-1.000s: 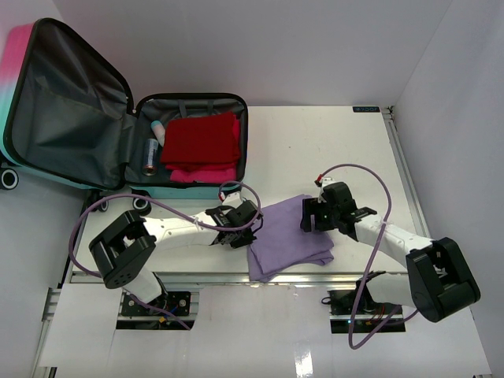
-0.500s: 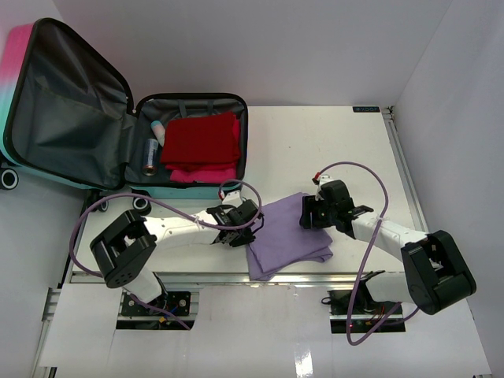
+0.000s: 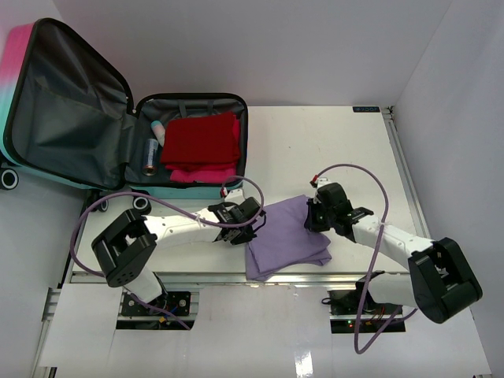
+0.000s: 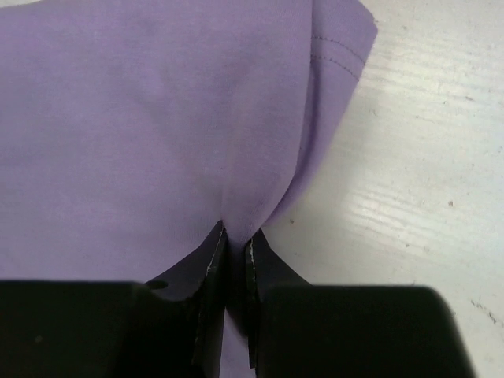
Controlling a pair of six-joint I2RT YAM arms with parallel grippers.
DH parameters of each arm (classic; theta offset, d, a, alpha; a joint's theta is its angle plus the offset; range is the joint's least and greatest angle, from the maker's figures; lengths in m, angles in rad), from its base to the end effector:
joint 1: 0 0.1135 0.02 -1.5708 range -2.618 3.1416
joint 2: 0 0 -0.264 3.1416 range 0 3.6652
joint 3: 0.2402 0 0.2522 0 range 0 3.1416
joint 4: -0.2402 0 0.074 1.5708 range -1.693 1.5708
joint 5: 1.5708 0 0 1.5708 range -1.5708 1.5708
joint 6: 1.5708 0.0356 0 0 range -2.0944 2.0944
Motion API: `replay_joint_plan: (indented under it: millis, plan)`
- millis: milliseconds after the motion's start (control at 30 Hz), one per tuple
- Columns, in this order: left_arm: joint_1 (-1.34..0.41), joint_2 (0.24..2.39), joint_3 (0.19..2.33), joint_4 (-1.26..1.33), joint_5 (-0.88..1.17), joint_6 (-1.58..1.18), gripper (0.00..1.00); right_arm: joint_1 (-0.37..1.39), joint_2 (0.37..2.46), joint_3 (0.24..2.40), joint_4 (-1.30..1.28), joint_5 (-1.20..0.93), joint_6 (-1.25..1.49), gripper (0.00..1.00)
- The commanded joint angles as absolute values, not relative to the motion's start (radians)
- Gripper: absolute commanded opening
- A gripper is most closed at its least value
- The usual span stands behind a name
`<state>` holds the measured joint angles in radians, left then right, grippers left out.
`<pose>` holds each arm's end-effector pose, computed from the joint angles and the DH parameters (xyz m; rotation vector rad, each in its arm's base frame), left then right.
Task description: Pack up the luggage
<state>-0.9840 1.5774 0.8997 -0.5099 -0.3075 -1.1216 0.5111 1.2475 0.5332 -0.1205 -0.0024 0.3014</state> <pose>0.1698 -0.2360 0.1705 -0.2644 2.6659 -0.2458 0.2041 0.1146 0.1675 -0.2565 2.4268 0.3745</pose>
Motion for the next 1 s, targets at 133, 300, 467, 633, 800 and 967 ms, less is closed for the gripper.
replay_joint_plan:
  millis: [133,300,467,633,800,967]
  plan:
    - [-0.988,1.487,1.050,-0.512,-0.355,-0.954,0.00,0.559,1.075,0.592,-0.282,0.163,0.354,0.08]
    - [-0.989,1.483,1.115,-0.511,-0.360,-0.902,0.00,0.564,1.032,0.596,-0.298,0.204,0.368,0.08]
    - [-0.989,1.489,1.158,-0.511,-0.389,-0.862,0.00,0.576,1.022,0.610,-0.289,0.229,0.378,0.08]
    - [-0.989,1.508,1.193,-0.511,-0.414,-0.819,0.00,0.597,1.019,0.634,-0.288,0.259,0.388,0.08]
    - [-0.989,1.545,1.278,-0.519,-0.456,-0.712,0.00,0.649,1.033,0.712,-0.321,0.343,0.400,0.08]
    - [-0.968,1.542,1.391,-0.554,-0.508,-0.645,0.00,0.675,1.058,0.858,-0.349,0.374,0.398,0.08]
